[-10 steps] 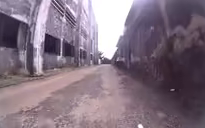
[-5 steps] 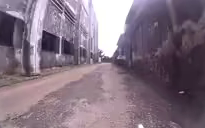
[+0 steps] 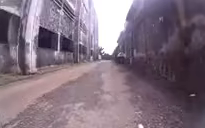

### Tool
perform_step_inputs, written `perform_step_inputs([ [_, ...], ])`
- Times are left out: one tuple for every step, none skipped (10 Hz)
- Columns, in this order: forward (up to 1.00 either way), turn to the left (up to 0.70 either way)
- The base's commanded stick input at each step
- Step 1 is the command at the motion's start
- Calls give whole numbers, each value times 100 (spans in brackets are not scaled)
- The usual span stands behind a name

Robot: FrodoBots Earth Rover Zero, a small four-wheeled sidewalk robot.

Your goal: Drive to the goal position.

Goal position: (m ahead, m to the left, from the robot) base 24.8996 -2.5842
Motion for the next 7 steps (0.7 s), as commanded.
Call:
perform_step_inputs([
  [50,-28],
  [50,-50],
  [50,-50],
  [50,0],
  [50,0],
  [50,0],
  [50,0],
])
